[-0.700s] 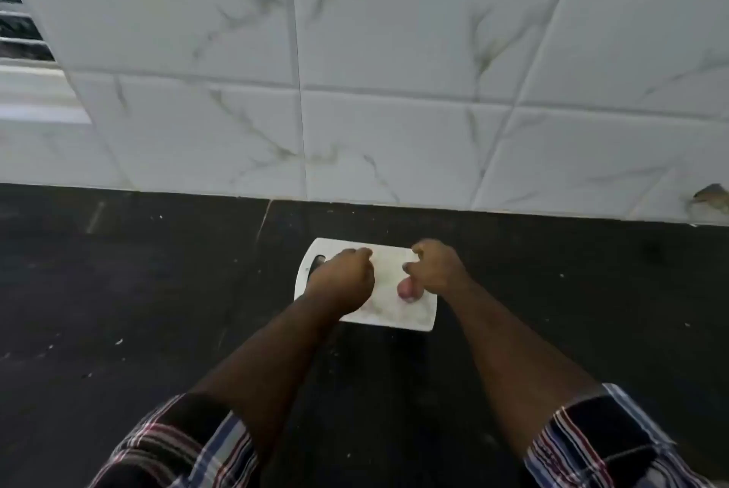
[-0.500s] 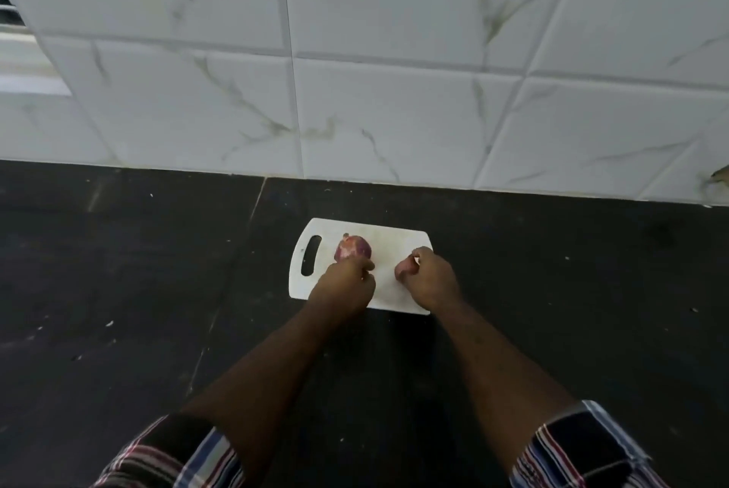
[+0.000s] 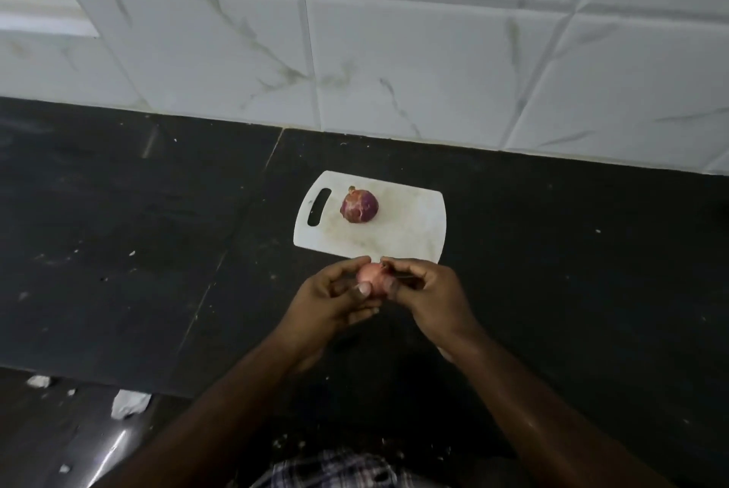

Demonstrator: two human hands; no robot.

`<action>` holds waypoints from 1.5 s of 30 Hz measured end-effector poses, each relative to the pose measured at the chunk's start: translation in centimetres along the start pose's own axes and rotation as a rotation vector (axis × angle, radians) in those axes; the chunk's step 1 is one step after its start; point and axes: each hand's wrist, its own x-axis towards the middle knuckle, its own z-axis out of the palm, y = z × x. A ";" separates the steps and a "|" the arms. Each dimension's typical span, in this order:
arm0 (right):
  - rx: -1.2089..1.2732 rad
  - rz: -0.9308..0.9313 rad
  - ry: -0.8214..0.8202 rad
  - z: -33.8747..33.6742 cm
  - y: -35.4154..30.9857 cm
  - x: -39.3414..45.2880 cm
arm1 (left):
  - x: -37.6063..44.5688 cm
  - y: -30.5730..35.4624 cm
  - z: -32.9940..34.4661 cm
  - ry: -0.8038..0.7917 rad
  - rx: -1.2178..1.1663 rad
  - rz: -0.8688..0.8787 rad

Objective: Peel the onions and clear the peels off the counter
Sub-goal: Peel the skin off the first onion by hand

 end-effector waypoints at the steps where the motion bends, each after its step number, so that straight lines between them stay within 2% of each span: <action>1: 0.017 0.000 0.000 0.1 -0.3 -0.3 | -0.8 0.0 0.2 0.022 -0.015 0.027; 5: 0.083 -0.022 0.011 0.2 -1.4 -0.9 | -2.8 -0.2 1.1 0.088 -0.106 0.095; 10: 0.017 -0.116 0.063 1.1 -2.1 -1.2 | -4.1 0.5 1.0 0.100 -0.148 0.127; 15: -0.033 -0.215 0.161 2.5 -3.3 -1.4 | -3.7 1.9 -0.3 0.055 -0.169 0.101; 21: -0.207 -0.326 0.300 4.5 -5.0 -1.4 | -2.8 2.8 -2.0 -0.022 -0.162 0.075; 25: -0.192 -0.272 0.293 5.5 -5.4 -1.7 | -2.9 3.3 -3.1 -0.096 -0.149 0.044; 29: -0.020 -0.179 0.215 5.0 -6.0 -1.7 | -2.9 3.7 -3.9 -0.137 -0.126 0.033; 32: -0.104 -0.188 0.176 4.9 -6.7 -2.2 | -2.9 3.9 -4.2 -0.149 -0.103 0.033; 38: -0.262 -0.282 0.363 6.5 -6.3 -2.8 | -3.1 3.7 -4.0 -0.138 -0.119 0.050; 45: -0.187 -0.227 0.265 6.2 -5.3 -2.7 | -3.2 2.9 -3.8 -0.176 -0.090 -0.003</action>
